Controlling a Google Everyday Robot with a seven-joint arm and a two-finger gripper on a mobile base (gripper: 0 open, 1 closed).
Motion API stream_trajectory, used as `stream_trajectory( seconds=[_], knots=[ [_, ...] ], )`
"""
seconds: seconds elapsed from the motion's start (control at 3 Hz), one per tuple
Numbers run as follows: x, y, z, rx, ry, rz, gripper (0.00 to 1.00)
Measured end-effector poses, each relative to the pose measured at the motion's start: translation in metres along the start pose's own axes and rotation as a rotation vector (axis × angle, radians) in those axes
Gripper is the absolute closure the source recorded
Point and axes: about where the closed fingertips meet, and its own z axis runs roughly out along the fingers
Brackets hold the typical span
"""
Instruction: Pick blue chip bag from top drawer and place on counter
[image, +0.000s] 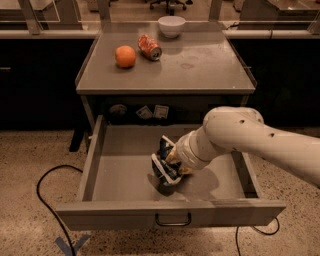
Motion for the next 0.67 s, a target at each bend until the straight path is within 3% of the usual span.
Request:
stream_trajectory(
  seconds=[0.33,0.67],
  knots=[
    [0.017,-0.032,-0.058,0.100,0.042,-0.020,1.00],
    [0.031,-0.072,-0.124,0.186,0.084,-0.090,1.00]
  ],
)
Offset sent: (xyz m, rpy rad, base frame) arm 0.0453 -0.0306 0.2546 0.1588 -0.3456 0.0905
